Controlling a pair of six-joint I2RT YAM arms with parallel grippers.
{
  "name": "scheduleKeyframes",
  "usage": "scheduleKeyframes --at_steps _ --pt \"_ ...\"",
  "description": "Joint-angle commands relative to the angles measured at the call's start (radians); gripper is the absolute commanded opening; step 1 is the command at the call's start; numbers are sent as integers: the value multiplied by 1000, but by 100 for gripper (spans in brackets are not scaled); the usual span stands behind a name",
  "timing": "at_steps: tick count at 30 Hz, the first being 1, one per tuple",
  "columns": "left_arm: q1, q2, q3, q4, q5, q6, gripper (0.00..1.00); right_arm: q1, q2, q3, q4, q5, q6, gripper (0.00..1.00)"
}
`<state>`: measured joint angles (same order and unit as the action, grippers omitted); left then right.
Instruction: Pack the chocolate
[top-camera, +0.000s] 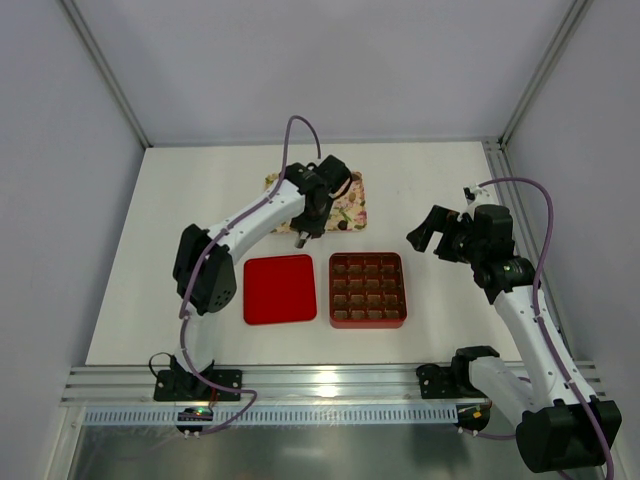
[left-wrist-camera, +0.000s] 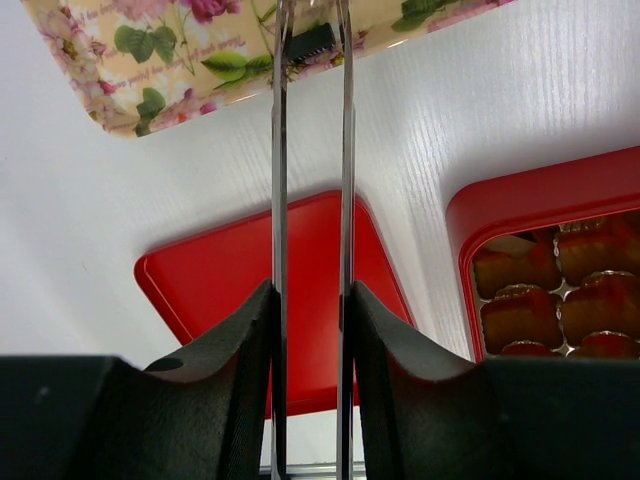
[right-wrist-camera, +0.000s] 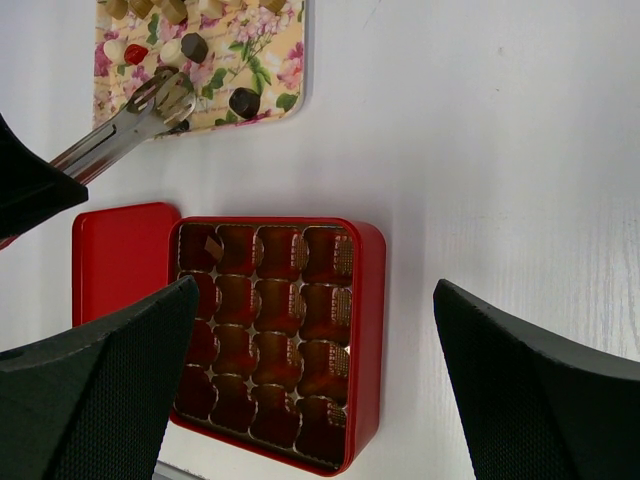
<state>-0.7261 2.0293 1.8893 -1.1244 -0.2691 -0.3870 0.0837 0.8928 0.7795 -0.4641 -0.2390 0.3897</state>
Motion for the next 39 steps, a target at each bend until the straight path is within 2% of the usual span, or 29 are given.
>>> scheduleKeyframes --at_steps 1,10,21,31,39 --pt "-3 -21 54 -20 -10 8 33 1 -6 4 33 -10 -15 100" --pt "-3 -24 116 -49 -30 22 24 -1 -9 4 31 -11 -17 100" --pt "-15 -101 145 -75 24 13 24 -1 -3 6 36 -11 -12 100" --pt "-139 -222 88 -94 30 -29 24 1 -2 6 35 -6 -11 100" --pt "-289 -284 -1 -91 -8 -99 24 1 -6 10 24 -5 -12 100"
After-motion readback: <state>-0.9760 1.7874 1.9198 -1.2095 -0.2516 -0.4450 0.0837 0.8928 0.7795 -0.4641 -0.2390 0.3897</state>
